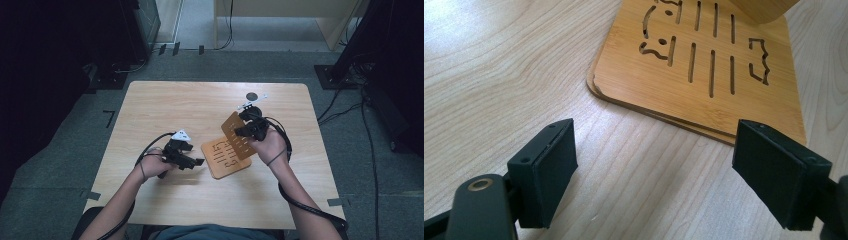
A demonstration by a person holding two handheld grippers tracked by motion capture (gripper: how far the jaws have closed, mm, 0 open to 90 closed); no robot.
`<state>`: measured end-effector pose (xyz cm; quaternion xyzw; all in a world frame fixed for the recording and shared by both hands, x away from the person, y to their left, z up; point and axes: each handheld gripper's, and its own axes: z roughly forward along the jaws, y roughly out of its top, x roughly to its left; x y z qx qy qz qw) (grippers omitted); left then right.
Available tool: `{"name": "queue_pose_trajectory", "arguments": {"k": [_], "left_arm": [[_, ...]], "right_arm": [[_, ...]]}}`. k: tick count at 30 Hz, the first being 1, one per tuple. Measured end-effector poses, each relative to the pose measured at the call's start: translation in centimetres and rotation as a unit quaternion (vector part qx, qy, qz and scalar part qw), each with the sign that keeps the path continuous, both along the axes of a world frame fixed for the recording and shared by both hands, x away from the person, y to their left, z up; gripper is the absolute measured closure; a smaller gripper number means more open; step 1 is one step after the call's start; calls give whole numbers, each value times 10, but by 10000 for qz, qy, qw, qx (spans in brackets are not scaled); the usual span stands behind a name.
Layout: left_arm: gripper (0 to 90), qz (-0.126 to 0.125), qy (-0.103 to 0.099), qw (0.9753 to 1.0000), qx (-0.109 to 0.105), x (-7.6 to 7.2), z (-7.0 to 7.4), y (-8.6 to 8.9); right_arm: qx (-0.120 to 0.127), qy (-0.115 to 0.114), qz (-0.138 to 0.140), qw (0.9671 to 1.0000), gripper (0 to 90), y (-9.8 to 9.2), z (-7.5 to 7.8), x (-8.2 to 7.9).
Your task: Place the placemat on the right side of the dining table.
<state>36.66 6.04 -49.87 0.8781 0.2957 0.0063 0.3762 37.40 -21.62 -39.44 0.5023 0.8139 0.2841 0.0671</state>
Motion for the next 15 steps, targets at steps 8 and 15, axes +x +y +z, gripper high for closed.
{"name": "queue_pose_trajectory", "arguments": {"k": [8,15], "left_arm": [[170,2,12,10000,-21,0,1,0],[170,14,39,10000,21,0,0,0]], "right_arm": [[-23,15,-85,10000,875,-4,-1,2],[-13,42,-157,9999,875,-10,-4,4]]}}
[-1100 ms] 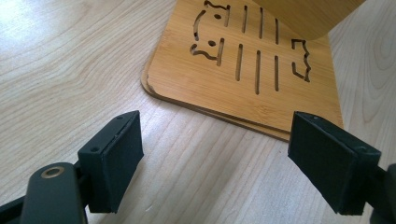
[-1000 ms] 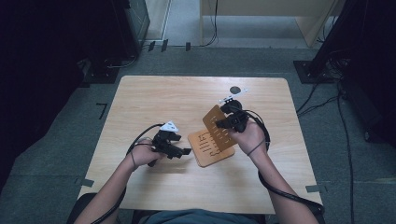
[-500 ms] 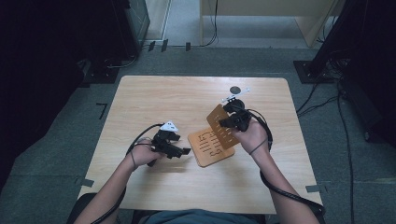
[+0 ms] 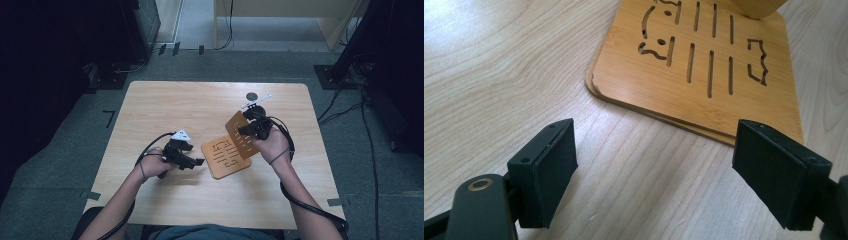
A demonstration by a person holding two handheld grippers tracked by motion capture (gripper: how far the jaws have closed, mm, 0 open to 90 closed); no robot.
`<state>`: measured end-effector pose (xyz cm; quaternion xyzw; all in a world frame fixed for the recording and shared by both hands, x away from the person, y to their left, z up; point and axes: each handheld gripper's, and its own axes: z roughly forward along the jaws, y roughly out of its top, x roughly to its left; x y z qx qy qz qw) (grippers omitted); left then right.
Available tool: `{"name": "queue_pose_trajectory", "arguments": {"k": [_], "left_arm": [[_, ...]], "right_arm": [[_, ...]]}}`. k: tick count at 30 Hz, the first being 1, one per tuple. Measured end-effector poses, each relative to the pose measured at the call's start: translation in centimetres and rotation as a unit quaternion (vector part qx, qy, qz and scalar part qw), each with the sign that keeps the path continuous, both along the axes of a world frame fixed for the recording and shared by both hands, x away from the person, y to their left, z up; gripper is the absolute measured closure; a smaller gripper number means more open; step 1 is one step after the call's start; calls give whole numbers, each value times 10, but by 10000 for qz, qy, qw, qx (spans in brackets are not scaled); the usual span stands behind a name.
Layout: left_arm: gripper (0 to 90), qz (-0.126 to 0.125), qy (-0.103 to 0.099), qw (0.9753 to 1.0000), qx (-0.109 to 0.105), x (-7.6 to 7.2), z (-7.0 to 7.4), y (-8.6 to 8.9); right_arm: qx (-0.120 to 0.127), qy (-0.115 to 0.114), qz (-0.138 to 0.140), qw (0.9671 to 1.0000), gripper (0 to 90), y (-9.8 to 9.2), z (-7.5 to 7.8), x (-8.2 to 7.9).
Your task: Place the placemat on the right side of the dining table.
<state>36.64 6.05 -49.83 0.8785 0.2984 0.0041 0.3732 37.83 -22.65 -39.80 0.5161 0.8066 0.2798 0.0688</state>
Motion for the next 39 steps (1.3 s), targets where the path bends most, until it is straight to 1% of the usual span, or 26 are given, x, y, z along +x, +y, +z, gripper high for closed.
{"name": "queue_pose_trajectory", "arguments": {"k": [5,13,22,36,39], "left_arm": [[169,23,-16,10000,36,0,0,1],[169,39,-32,10000,58,1,-1,1],[169,36,-53,9999,101,1,-1,2],[170,32,-56,9999,127,1,-2,2],[169,43,-49,9999,123,1,-2,1]], "right_arm": [[-26,-18,-20,10000,875,-2,0,1],[-62,-28,-155,9999,875,-10,0,2],[-131,-67,-218,9997,876,-15,1,3],[-167,-112,-400,9990,875,-28,2,6],[-151,-87,-448,9988,875,-30,2,6]]}}
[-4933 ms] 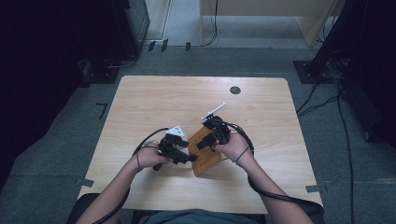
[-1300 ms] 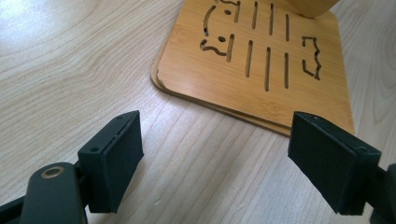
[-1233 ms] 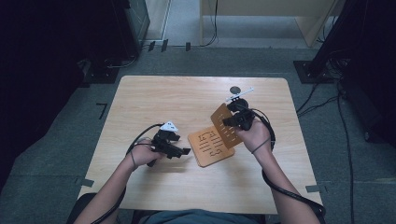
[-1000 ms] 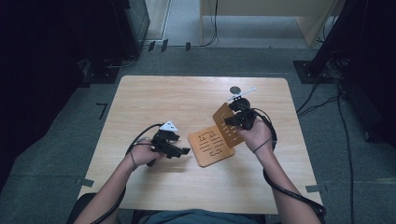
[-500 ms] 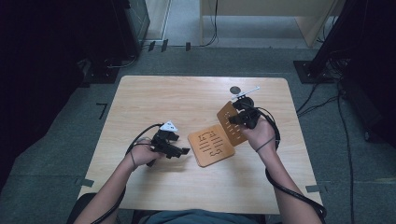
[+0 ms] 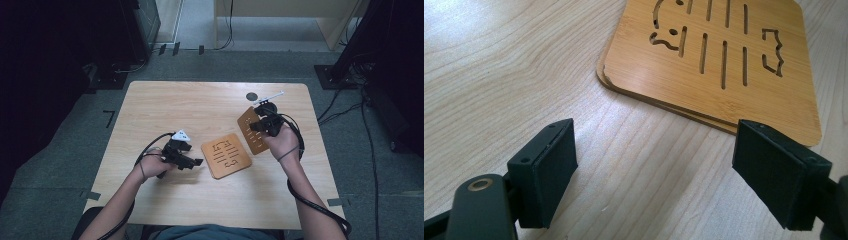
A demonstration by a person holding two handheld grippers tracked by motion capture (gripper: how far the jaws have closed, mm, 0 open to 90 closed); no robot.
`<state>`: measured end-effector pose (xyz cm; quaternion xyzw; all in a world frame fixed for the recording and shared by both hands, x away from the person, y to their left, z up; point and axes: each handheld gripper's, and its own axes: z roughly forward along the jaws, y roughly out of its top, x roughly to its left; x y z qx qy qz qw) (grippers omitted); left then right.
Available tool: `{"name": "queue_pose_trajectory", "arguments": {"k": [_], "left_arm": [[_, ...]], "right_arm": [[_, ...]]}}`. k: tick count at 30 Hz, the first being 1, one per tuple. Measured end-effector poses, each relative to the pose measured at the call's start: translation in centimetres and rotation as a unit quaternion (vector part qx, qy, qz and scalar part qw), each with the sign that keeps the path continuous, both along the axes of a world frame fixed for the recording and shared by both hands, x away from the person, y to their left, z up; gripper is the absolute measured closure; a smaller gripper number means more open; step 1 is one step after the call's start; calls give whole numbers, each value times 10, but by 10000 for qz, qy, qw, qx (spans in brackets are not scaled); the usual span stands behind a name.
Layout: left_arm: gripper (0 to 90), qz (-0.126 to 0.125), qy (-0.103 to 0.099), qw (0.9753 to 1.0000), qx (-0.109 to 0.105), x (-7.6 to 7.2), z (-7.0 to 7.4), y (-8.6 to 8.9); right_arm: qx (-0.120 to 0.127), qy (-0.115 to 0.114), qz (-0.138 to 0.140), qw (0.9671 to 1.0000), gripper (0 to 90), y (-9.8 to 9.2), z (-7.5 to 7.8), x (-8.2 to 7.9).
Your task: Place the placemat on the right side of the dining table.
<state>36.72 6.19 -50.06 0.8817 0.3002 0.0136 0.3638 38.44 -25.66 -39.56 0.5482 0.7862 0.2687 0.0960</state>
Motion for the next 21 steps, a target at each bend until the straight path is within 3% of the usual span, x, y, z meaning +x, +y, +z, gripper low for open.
{"name": "queue_pose_trajectory", "arguments": {"k": [21], "left_arm": [[169,-11,13,10000,82,0,-1,1]], "right_arm": [[-52,-3,-259,9997,876,-19,0,4]]}}
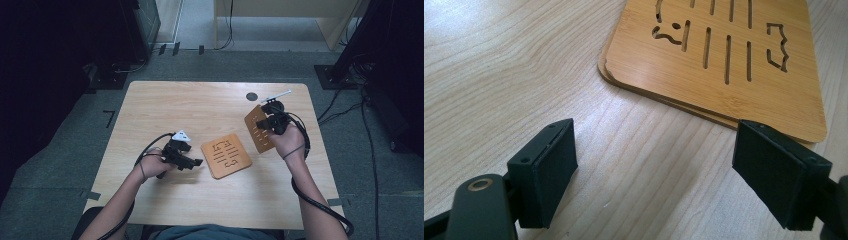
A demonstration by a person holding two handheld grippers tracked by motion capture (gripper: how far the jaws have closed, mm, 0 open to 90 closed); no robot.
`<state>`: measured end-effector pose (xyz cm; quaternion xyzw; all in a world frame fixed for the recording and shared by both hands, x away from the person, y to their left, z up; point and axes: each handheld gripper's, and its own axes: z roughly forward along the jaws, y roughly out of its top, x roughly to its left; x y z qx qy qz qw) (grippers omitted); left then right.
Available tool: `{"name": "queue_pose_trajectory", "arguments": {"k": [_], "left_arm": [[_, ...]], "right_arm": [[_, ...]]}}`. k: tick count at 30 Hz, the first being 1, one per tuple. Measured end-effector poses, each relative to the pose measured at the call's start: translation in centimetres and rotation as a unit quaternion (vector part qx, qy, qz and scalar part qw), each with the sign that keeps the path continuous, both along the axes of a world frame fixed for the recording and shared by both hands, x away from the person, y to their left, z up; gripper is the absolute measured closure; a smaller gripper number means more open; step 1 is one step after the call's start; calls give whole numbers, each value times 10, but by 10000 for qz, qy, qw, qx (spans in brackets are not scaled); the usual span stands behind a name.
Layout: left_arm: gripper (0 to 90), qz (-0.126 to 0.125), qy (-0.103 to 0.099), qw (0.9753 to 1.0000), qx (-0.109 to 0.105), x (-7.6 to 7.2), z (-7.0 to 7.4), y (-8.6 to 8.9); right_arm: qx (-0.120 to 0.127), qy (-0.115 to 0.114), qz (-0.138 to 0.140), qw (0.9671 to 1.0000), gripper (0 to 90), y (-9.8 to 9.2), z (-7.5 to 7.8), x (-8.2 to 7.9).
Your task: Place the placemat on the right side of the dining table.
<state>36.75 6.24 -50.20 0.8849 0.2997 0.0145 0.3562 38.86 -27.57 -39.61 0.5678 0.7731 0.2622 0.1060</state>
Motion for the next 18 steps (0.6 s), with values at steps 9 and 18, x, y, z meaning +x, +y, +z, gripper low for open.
{"name": "queue_pose_trajectory", "arguments": {"k": [9,18], "left_arm": [[169,6,7,10000,18,0,0,0],[169,5,3,10000,39,0,-1,0]], "right_arm": [[-49,56,-153,9999,875,-12,0,2],[-120,26,-333,9994,875,-23,0,4]]}}
